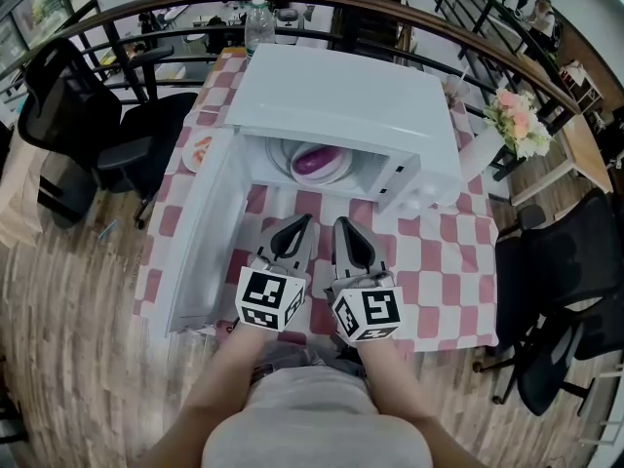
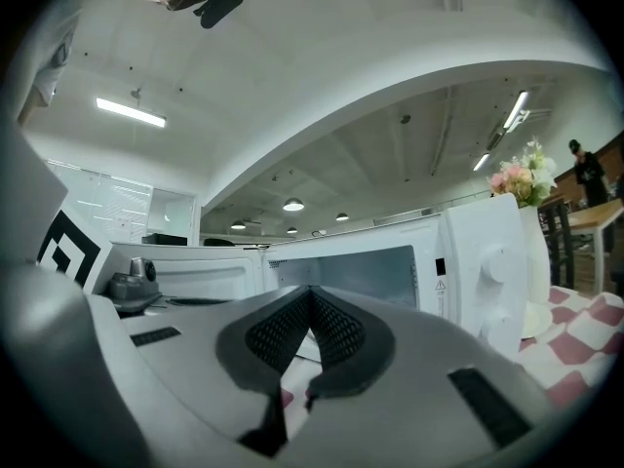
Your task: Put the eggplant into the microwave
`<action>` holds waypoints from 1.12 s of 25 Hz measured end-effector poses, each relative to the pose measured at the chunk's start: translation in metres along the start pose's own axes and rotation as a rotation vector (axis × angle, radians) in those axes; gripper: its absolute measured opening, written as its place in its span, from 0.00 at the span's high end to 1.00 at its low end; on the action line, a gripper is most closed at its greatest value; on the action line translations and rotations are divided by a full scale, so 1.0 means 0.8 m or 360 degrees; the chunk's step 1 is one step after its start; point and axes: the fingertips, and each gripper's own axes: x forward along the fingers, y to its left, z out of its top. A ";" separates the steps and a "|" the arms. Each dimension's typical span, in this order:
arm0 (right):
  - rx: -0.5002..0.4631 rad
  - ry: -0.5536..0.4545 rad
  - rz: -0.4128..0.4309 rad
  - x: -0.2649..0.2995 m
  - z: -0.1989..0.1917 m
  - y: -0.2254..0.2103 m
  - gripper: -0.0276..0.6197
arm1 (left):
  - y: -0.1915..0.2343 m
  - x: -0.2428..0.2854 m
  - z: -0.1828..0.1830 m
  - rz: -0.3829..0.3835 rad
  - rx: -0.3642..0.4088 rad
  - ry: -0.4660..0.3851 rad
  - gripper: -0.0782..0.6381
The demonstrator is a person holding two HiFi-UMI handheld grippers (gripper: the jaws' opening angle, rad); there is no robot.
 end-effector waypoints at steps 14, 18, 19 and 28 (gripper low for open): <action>-0.0033 0.0025 0.0048 -0.008 -0.002 0.012 0.92 | -0.006 -0.007 0.011 -0.0003 0.0063 -0.0065 0.89; -0.0054 0.0027 0.0047 -0.013 -0.001 0.012 0.92 | -0.010 -0.008 0.012 -0.0006 0.0080 -0.0067 0.89; -0.0057 0.0027 0.0047 -0.014 -0.001 0.012 0.92 | -0.012 -0.008 0.013 -0.0011 0.0081 -0.0068 0.89; -0.0075 0.0029 0.0037 -0.022 0.001 0.013 0.92 | -0.022 -0.009 0.016 -0.0025 0.0112 -0.0088 0.89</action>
